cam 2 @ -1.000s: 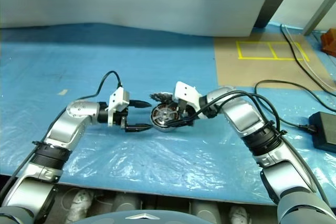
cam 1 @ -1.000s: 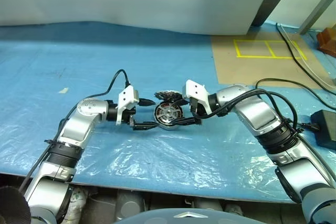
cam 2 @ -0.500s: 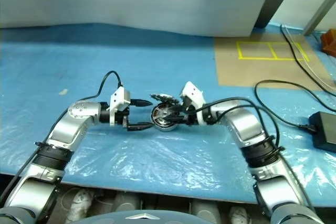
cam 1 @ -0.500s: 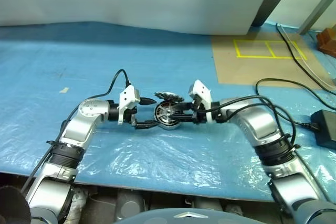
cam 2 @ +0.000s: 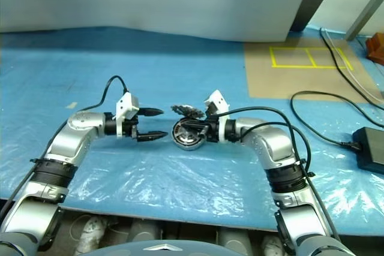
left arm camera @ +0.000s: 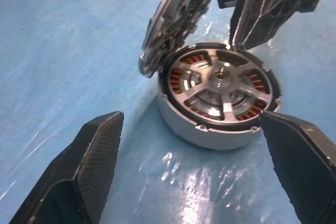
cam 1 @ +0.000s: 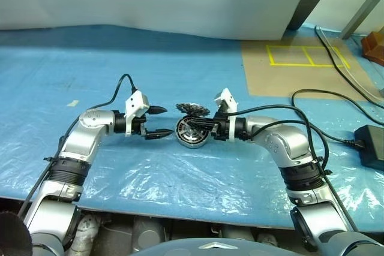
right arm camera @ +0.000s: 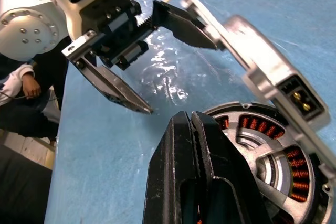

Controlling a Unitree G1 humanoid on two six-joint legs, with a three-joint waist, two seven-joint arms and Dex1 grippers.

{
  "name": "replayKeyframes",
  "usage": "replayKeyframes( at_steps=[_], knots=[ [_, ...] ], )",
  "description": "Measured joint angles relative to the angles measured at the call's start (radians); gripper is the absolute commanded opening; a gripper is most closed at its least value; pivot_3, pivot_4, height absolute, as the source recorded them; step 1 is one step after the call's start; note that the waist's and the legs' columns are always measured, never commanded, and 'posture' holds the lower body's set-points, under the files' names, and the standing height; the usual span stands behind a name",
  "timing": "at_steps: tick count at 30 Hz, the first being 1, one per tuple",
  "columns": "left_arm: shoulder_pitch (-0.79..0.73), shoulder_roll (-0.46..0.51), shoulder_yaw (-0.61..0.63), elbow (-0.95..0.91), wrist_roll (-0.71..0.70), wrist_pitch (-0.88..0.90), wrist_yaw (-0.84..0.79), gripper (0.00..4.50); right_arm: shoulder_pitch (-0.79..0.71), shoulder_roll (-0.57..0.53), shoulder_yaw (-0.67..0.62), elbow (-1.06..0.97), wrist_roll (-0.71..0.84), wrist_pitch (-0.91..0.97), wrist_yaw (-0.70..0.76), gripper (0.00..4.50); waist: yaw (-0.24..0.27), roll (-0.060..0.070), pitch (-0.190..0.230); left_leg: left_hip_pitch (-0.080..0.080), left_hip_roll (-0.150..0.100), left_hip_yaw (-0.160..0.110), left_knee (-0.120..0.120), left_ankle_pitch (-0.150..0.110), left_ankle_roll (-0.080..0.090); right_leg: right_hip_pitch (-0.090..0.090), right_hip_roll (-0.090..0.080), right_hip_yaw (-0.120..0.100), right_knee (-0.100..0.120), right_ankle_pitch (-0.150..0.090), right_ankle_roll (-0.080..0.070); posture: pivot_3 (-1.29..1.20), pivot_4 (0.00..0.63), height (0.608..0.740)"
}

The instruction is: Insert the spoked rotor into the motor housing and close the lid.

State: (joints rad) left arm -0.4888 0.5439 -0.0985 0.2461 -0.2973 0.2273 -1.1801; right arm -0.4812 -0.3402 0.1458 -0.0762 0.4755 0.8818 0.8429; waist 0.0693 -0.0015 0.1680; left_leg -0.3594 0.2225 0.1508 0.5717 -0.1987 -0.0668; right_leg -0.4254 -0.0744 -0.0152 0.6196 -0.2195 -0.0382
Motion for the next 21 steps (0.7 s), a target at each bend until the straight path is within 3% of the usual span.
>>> replayKeyframes(
  at_steps=[12, 21],
  knots=[
    [-0.109, -0.062, 0.028, 0.075, -0.018, -0.002, 0.038, 4.35, -0.007, -0.040, 0.119, 0.075, -0.115, -0.152, 0.002, 0.04, 0.001, 0.000, 0.000, 0.005, 0.000, 0.000, 0.000, 0.000, 0.000, 0.004, 0.000, 0.000, 0.000, 0.000, 0.000, 0.00, 0.150, 0.740],
    [-0.369, -0.086, 0.141, 0.298, -0.123, 0.084, -0.008, 4.35, 0.051, -0.094, -0.060, -0.087, 0.115, 0.032, 0.051, 0.04, 0.012, -0.001, 0.000, 0.000, -0.001, -0.001, -0.001, 0.000, 0.000, 0.002, 0.000, -0.001, -0.002, 0.000, 0.000, 0.00, 0.150, 0.740]
  ],
)
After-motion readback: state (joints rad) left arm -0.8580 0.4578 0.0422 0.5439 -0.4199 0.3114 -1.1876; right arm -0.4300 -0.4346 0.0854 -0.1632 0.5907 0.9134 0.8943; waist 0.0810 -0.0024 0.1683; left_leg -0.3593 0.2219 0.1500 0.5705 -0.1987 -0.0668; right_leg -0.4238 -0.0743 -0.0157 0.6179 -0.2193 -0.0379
